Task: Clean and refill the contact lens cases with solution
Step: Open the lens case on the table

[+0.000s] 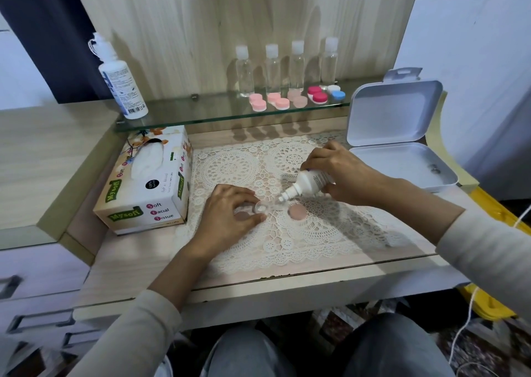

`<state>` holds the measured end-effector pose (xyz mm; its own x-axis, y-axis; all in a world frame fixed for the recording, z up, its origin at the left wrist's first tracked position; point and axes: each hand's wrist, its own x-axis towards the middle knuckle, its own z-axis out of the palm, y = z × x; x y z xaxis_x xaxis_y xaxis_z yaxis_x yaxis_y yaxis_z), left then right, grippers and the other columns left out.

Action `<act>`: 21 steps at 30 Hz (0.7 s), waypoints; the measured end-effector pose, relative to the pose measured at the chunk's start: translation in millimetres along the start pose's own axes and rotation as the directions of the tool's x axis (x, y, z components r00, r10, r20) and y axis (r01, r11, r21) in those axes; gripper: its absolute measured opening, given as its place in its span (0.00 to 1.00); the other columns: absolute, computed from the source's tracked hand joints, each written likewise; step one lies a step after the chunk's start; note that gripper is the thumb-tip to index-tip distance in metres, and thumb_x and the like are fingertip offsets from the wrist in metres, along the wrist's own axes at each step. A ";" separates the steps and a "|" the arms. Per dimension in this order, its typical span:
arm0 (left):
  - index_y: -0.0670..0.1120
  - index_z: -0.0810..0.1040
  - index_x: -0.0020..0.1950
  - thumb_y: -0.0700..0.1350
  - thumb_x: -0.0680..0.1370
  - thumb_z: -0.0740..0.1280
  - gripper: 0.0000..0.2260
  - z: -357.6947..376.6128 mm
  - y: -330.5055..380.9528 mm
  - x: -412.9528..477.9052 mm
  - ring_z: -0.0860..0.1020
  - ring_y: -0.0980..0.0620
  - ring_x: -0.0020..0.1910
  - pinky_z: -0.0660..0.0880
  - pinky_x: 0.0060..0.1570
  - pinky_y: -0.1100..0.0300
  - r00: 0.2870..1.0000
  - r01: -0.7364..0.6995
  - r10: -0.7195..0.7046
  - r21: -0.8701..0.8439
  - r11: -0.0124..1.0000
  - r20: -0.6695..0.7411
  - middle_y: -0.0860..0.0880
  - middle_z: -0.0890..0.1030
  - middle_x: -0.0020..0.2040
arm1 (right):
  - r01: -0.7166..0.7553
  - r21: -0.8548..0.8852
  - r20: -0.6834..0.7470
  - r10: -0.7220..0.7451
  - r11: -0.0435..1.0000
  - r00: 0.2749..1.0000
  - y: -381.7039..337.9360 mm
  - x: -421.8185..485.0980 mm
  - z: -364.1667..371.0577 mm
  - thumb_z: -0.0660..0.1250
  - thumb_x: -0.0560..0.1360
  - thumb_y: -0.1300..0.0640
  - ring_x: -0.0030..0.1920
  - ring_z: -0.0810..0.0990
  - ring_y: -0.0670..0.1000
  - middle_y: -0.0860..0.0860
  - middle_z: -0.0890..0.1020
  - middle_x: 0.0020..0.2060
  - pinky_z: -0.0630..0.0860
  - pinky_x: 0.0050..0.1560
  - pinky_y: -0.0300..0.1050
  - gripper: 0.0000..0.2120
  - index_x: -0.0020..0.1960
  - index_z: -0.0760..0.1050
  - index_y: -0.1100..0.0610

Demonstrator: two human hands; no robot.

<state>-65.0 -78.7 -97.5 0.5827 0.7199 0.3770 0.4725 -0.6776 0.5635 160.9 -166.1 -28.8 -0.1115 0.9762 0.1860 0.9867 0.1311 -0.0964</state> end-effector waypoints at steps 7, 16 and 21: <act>0.49 0.83 0.48 0.51 0.67 0.75 0.12 0.4 0.0 0.5 0.67 0.56 0.55 0.67 0.58 0.54 1.000 -0.006 0.006 -0.001 1.000 -0.006 0.56 0.79 0.52 | -0.001 -0.001 0.000 0.001 1.000 1.000 0.2 -1.1 -0.8 0.70 0.68 0.67 0.51 0.66 0.53 0.51 0.76 0.58 0.66 0.53 0.46 0.26 0.64 0.73 0.56; 0.50 0.82 0.48 0.52 0.67 0.75 0.13 0.1 -0.8 -0.1 0.67 0.56 0.55 0.68 0.57 0.53 1.000 -0.005 0.005 0.001 1.000 -0.001 0.57 0.78 0.51 | -0.013 -0.020 -0.004 0.013 1.000 1.000 1.3 -1.9 -2.3 0.70 0.67 0.67 0.52 0.67 0.54 0.52 0.76 0.58 0.67 0.54 0.48 0.26 0.65 0.73 0.57; 0.50 0.82 0.48 0.51 0.67 0.75 0.12 0.9 -0.9 0.1 0.67 0.56 0.55 0.68 0.57 0.55 1.000 -0.001 0.001 -0.005 1.000 -0.004 0.56 0.79 0.52 | -0.013 -0.012 -0.003 0.013 1.000 1.000 1.2 -2.0 -2.7 0.70 0.67 0.67 0.49 0.65 0.52 0.52 0.76 0.57 0.67 0.52 0.48 0.26 0.64 0.73 0.56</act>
<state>-64.8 -78.1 -98.6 0.5805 0.7197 0.3808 0.4682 -0.6777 0.5671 162.6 -168.3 -26.6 -0.0982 0.9773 0.1877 0.9894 0.1161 -0.0868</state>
